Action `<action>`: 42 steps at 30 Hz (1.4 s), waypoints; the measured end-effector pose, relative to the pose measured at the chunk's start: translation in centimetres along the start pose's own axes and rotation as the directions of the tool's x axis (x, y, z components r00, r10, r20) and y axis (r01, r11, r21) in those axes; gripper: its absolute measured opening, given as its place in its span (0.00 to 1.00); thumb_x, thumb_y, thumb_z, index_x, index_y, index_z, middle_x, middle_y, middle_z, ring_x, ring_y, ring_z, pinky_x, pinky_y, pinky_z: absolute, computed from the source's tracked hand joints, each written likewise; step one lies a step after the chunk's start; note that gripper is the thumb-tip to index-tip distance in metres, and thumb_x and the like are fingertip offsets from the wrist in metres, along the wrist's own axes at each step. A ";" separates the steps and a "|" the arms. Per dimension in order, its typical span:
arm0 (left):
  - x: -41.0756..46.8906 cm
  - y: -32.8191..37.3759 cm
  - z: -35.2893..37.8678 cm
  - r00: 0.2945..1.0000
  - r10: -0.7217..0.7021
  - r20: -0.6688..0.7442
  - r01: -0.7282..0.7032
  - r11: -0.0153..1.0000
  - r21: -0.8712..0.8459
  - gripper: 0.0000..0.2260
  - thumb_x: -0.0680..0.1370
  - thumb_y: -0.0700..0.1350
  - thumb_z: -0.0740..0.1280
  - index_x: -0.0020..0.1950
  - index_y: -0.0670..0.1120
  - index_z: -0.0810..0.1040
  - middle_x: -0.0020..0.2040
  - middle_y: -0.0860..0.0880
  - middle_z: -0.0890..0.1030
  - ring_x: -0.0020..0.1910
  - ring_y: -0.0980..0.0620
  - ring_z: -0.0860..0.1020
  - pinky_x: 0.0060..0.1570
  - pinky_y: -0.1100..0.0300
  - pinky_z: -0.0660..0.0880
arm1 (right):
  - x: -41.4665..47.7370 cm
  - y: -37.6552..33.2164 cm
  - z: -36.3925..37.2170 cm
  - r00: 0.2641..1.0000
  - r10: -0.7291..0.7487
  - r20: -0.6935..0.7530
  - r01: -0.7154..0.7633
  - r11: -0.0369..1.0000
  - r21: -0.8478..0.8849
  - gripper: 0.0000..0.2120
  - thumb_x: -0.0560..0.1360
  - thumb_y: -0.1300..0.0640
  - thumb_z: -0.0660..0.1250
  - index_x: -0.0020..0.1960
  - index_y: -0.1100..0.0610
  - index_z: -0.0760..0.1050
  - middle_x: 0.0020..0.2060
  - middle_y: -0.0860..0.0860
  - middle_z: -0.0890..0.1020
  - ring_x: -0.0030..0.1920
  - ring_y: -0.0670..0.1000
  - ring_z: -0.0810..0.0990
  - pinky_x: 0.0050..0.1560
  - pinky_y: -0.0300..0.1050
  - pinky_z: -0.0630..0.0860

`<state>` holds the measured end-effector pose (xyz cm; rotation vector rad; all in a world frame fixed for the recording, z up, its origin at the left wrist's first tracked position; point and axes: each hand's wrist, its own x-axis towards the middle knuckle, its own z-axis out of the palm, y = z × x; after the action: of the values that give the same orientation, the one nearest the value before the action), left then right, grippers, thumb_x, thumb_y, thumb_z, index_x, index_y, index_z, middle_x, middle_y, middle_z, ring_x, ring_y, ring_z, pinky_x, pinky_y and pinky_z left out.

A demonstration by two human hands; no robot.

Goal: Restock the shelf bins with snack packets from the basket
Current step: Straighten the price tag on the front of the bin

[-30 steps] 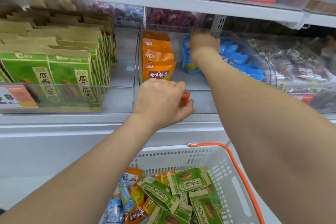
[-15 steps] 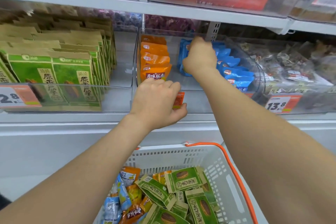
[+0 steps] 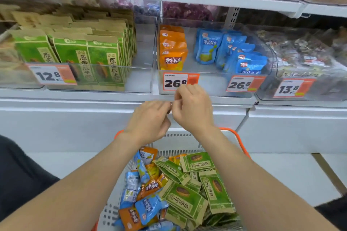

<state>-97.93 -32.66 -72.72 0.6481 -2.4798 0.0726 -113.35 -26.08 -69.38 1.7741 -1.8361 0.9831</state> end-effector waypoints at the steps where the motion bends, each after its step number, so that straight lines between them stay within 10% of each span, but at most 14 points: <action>1: -1.6 -0.7 0.5 0.992 -0.062 0.113 0.063 0.998 -0.007 0.05 0.71 0.44 0.67 0.45 0.47 0.73 0.39 0.47 0.79 0.38 0.39 0.78 0.34 0.51 0.72 | -1.4 -0.5 0.7 0.995 0.032 0.097 -0.032 0.999 0.000 0.07 0.70 0.57 0.59 0.40 0.57 0.75 0.36 0.53 0.78 0.40 0.59 0.76 0.36 0.50 0.69; 7: -8.4 -3.4 3.2 0.646 -0.369 0.668 0.294 0.928 0.229 0.07 0.80 0.48 0.62 0.54 0.49 0.78 0.53 0.47 0.82 0.50 0.43 0.81 0.44 0.53 0.78 | -7.3 -2.7 3.4 0.661 0.139 0.737 -0.099 0.990 -0.098 0.09 0.78 0.57 0.61 0.54 0.56 0.79 0.48 0.54 0.82 0.48 0.59 0.80 0.47 0.53 0.80; 12: -11.3 -3.2 5.8 0.324 -0.334 0.885 0.318 0.920 0.231 0.29 0.82 0.37 0.62 0.81 0.56 0.62 0.71 0.42 0.75 0.61 0.41 0.79 0.53 0.50 0.78 | -9.4 -3.2 5.2 0.479 0.044 0.876 0.013 0.998 -0.058 0.10 0.78 0.60 0.61 0.55 0.55 0.78 0.49 0.54 0.82 0.50 0.58 0.80 0.47 0.50 0.78; 17: -11.5 -1.5 6.8 0.135 -0.287 0.948 0.220 0.942 0.254 0.39 0.82 0.35 0.64 0.85 0.59 0.48 0.77 0.42 0.70 0.65 0.40 0.77 0.57 0.50 0.76 | -9.6 -2.8 6.3 0.412 0.041 0.910 -0.022 0.999 -0.035 0.11 0.76 0.61 0.61 0.55 0.54 0.78 0.49 0.53 0.81 0.50 0.57 0.80 0.52 0.56 0.81; 28: -10.6 -0.8 8.8 0.371 -0.206 0.906 -0.045 0.970 0.239 0.09 0.82 0.36 0.65 0.60 0.42 0.81 0.58 0.43 0.83 0.56 0.40 0.83 0.52 0.48 0.79 | -9.8 -1.2 7.1 0.289 0.105 0.952 -0.095 0.992 -0.080 0.13 0.78 0.60 0.61 0.60 0.52 0.78 0.58 0.55 0.79 0.58 0.59 0.78 0.54 0.52 0.77; 33: -9.3 -1.8 8.5 0.475 -0.250 0.844 0.283 0.951 0.123 0.06 0.77 0.52 0.75 0.50 0.51 0.86 0.49 0.51 0.85 0.50 0.48 0.82 0.46 0.55 0.77 | -10.6 0.0 7.4 0.232 0.159 0.959 -0.217 0.970 -0.109 0.17 0.81 0.55 0.64 0.69 0.55 0.74 0.63 0.57 0.79 0.62 0.60 0.78 0.61 0.56 0.78; 37: -7.0 -1.9 7.6 0.548 -0.214 0.808 0.562 0.810 -0.167 0.05 0.74 0.53 0.79 0.40 0.53 0.88 0.38 0.58 0.85 0.41 0.56 0.83 0.45 0.55 0.81 | -10.0 0.7 6.8 0.217 0.136 0.967 -0.416 0.909 -0.034 0.42 0.73 0.49 0.77 0.80 0.52 0.59 0.68 0.57 0.77 0.66 0.59 0.77 0.62 0.54 0.77; 42: -5.0 -0.7 5.5 0.699 -0.362 0.617 0.667 0.641 -0.380 0.08 0.76 0.53 0.77 0.39 0.52 0.86 0.29 0.57 0.80 0.29 0.61 0.76 0.32 0.63 0.72 | -8.4 1.5 5.3 0.300 0.177 0.937 -0.461 0.887 -0.020 0.23 0.69 0.51 0.79 0.63 0.51 0.80 0.55 0.51 0.80 0.56 0.53 0.81 0.55 0.50 0.80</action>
<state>-96.84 -32.17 -80.11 1.2003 -2.4149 -1.1927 -112.91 -24.13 -79.24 2.4694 -2.9752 0.2110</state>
